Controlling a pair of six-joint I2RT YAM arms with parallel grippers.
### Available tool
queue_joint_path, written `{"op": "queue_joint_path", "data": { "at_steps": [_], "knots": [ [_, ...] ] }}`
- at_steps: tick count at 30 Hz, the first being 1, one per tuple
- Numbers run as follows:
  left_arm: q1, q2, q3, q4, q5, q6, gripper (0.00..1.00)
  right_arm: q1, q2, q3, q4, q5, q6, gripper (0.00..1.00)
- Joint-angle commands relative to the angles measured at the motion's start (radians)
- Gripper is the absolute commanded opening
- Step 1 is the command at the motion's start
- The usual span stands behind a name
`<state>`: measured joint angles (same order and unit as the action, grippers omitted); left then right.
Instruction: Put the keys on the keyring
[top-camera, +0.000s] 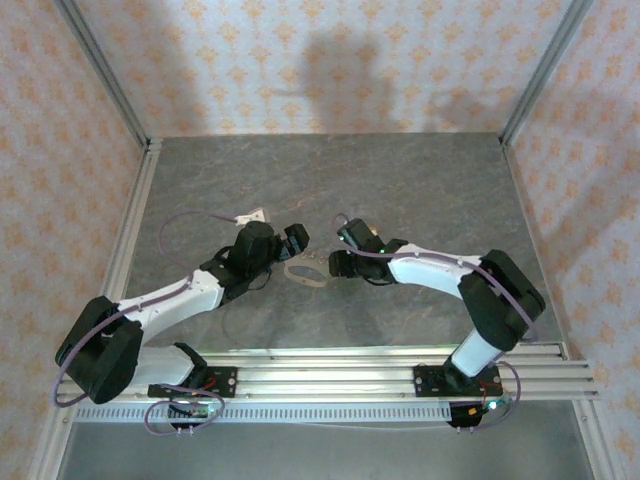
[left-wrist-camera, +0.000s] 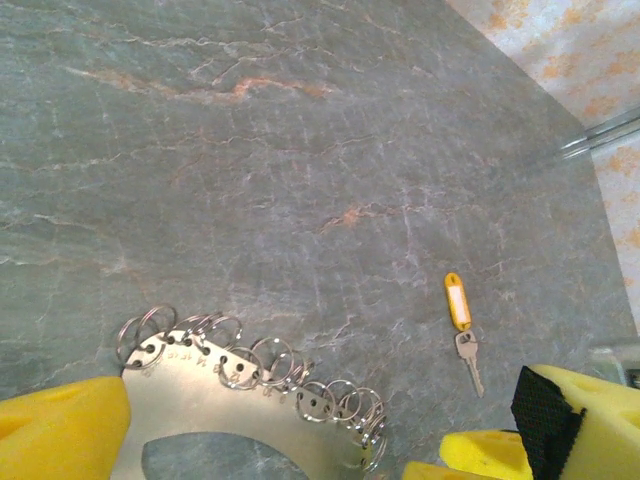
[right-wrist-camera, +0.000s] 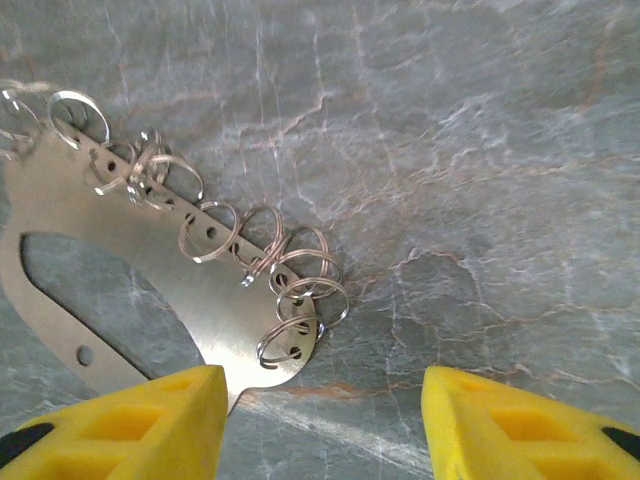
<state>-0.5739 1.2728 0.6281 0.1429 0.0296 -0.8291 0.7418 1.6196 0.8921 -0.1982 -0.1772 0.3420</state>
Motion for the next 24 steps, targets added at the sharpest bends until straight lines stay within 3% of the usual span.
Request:
{"op": "queue_joint_path", "data": {
  "at_steps": [1, 24],
  "knots": [
    [0.004, -0.027, -0.017, -0.035, -0.003, 0.005, 1.00, 0.007, 0.028, 0.004, 0.060, -0.043, -0.071, 0.54],
    [0.003, -0.026, -0.027, -0.023, -0.007, 0.006, 1.00, -0.004, 0.123, 0.048, 0.137, -0.125, -0.081, 0.51]
  ]
}}
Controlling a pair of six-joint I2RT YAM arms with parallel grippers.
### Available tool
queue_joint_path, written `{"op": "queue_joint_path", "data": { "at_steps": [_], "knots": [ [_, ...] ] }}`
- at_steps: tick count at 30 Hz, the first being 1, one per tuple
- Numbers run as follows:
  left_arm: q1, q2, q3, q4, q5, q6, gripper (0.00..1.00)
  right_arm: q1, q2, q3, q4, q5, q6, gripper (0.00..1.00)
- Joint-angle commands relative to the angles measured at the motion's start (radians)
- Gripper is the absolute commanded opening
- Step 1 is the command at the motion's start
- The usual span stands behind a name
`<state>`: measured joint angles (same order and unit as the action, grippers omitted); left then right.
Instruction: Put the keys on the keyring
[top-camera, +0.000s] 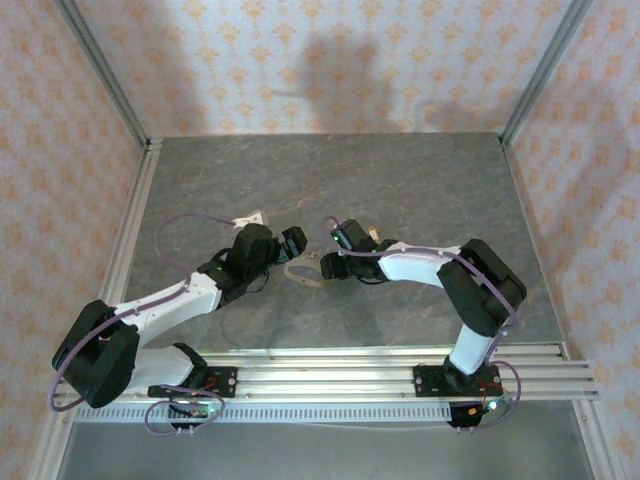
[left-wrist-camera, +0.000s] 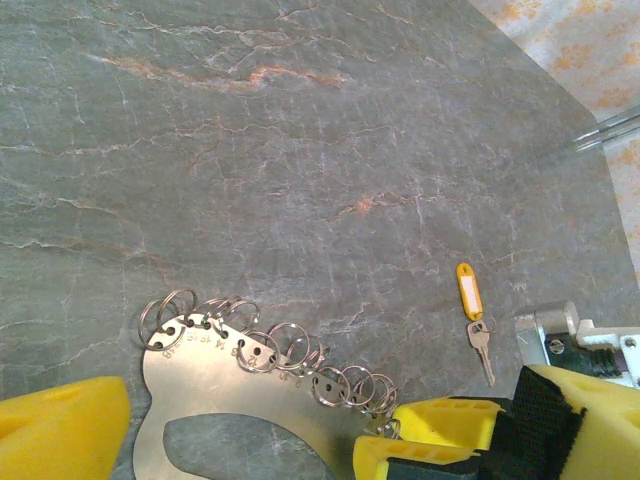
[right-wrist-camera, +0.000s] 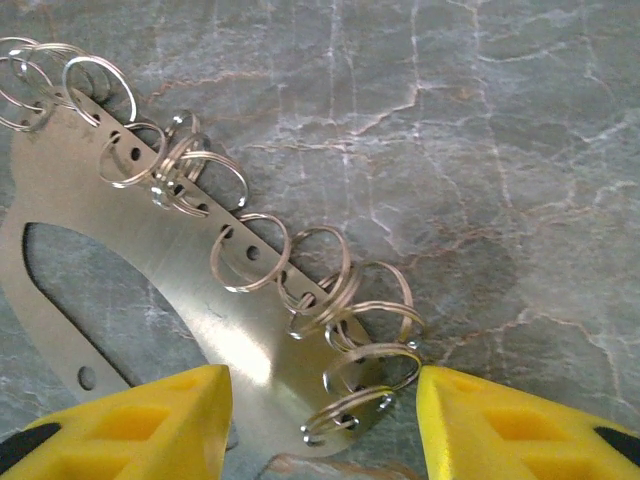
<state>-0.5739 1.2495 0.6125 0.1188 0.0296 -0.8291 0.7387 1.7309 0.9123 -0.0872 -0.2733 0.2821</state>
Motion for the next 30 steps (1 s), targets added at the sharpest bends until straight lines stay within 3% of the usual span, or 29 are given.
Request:
{"op": "queue_joint_path", "data": {
  "at_steps": [1, 17, 23, 30],
  "knots": [
    [0.003, -0.001, -0.011, 0.002, -0.007, 0.005, 1.00, -0.001, 0.012, 0.027, 0.029, -0.036, -0.021, 0.50],
    [0.002, 0.020, -0.004, 0.018, 0.001, 0.008, 1.00, 0.023, -0.087, -0.071, 0.123, -0.165, 0.084, 0.42],
    [0.002, 0.017, -0.003, 0.012, 0.003, 0.013, 1.00, 0.022, -0.158, -0.081, 0.062, -0.026, 0.052, 0.45],
    [-0.005, 0.018, 0.004, 0.008, 0.001, 0.012, 1.00, 0.018, -0.080, -0.020, 0.002, 0.023, 0.005, 0.51]
  ]
}}
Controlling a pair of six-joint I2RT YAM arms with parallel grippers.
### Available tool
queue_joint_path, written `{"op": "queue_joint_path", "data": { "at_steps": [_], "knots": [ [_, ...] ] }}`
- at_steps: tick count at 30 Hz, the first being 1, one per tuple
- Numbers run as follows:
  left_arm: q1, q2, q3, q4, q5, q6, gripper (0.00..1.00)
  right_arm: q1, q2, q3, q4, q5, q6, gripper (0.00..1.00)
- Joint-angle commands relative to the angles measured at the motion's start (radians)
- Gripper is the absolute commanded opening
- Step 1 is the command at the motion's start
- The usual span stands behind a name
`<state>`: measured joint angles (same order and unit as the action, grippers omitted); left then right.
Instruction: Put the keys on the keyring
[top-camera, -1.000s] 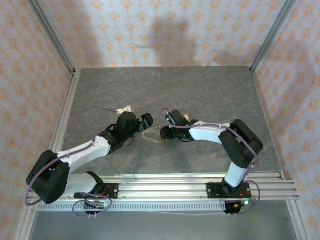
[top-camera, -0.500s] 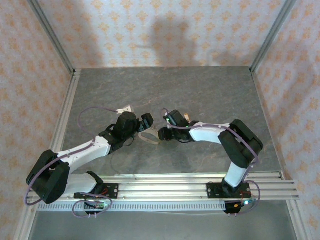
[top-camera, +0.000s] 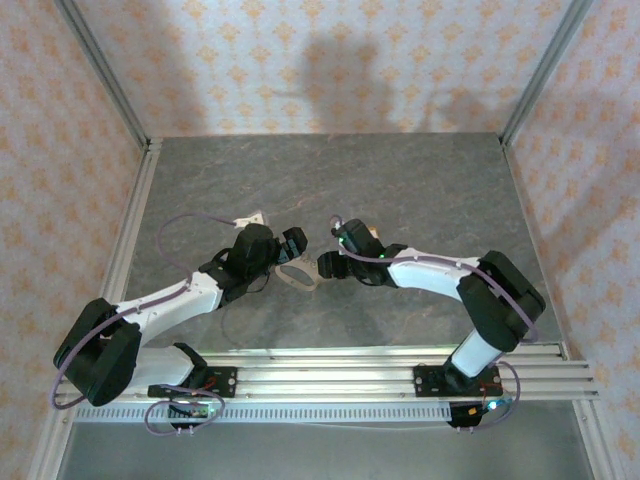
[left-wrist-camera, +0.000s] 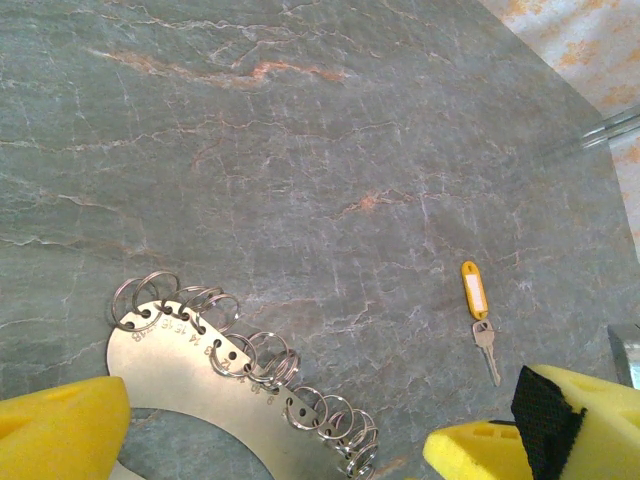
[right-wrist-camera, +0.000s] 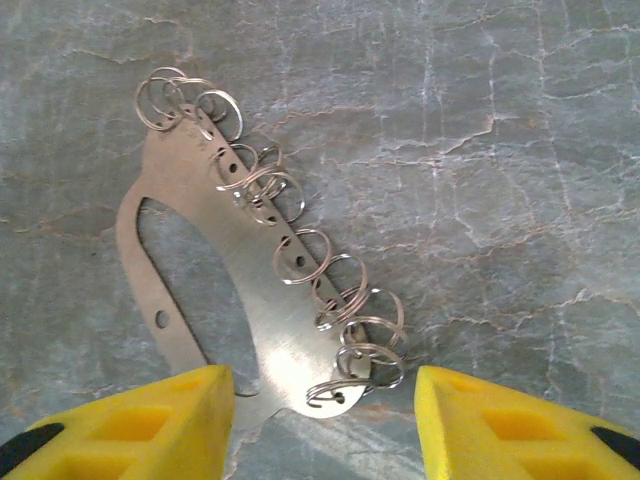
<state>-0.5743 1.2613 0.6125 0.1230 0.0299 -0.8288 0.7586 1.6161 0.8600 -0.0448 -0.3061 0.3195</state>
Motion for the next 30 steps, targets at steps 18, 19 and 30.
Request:
{"op": "queue_joint_path", "data": {
  "at_steps": [18, 19, 30],
  "knots": [
    [-0.016, 0.035, 0.021, 0.007, -0.004, 0.011, 1.00, 0.002, 0.116, 0.056, 0.014, -0.034, -0.005, 0.45],
    [-0.017, 0.037, 0.022, 0.008, -0.004, 0.011, 1.00, 0.004, 0.110, 0.053, 0.014, -0.045, -0.002, 0.45],
    [-0.023, 0.049, 0.024, 0.017, -0.004, 0.010, 1.00, 0.008, 0.054, -0.030, 0.066, -0.104, 0.048, 0.37]
  ]
}}
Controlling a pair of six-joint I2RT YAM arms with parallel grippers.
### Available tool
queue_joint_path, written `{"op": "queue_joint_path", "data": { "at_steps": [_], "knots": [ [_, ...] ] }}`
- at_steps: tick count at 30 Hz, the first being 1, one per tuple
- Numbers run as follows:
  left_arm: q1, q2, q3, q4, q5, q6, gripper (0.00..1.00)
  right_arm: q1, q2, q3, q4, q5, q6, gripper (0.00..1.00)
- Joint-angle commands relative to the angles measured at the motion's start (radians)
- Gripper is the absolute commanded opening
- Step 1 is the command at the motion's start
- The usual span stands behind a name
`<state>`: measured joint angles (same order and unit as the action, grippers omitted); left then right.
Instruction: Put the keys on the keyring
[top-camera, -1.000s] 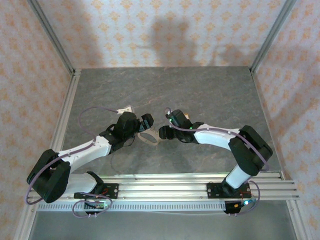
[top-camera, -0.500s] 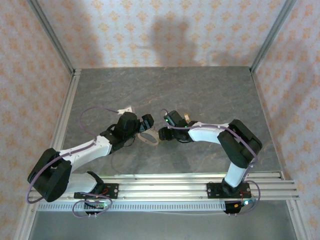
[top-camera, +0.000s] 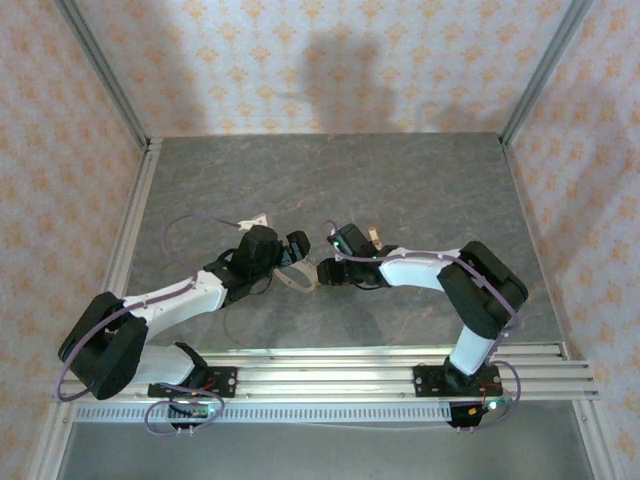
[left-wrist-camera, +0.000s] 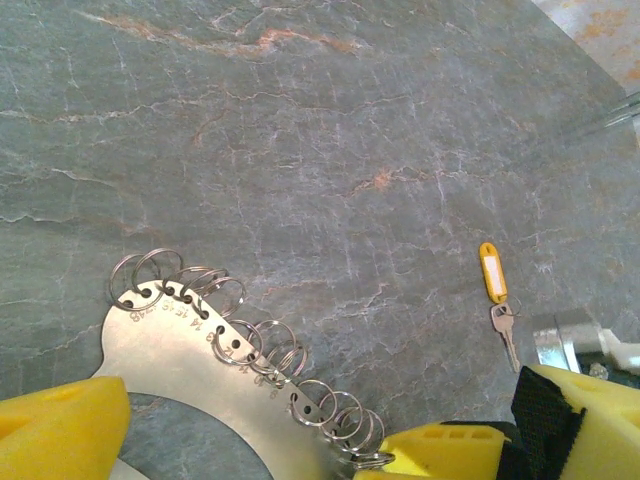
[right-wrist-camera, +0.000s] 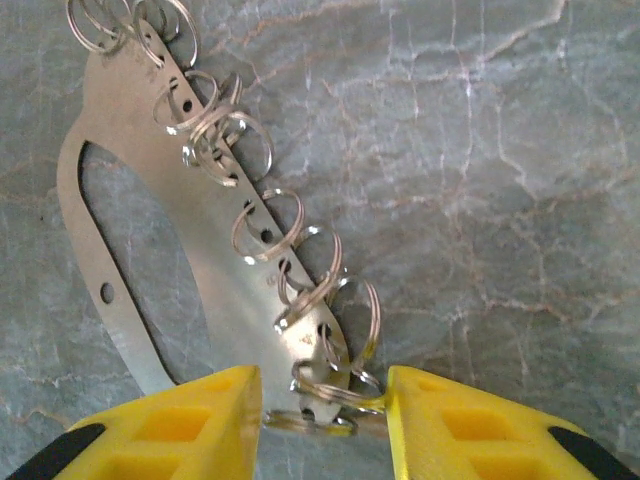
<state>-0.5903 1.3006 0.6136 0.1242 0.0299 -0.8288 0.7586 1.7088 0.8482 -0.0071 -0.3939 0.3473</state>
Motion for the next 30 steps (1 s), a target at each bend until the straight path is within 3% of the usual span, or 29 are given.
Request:
{"op": "queue_joint_path", "data": {
  "at_steps": [1, 24, 30],
  "knots": [
    [-0.008, 0.011, 0.024, 0.015, -0.005, 0.008, 1.00, 0.008, -0.041, -0.022, 0.029, -0.017, 0.021, 0.37],
    [-0.019, 0.024, 0.040, 0.012, -0.008, 0.013, 1.00, 0.014, -0.039, -0.007, 0.012, -0.022, 0.019, 0.34],
    [-0.019, 0.018, 0.037, 0.005, -0.005, 0.016, 1.00, 0.028, -0.120, -0.023, -0.049, 0.059, 0.022, 0.47]
  ]
}}
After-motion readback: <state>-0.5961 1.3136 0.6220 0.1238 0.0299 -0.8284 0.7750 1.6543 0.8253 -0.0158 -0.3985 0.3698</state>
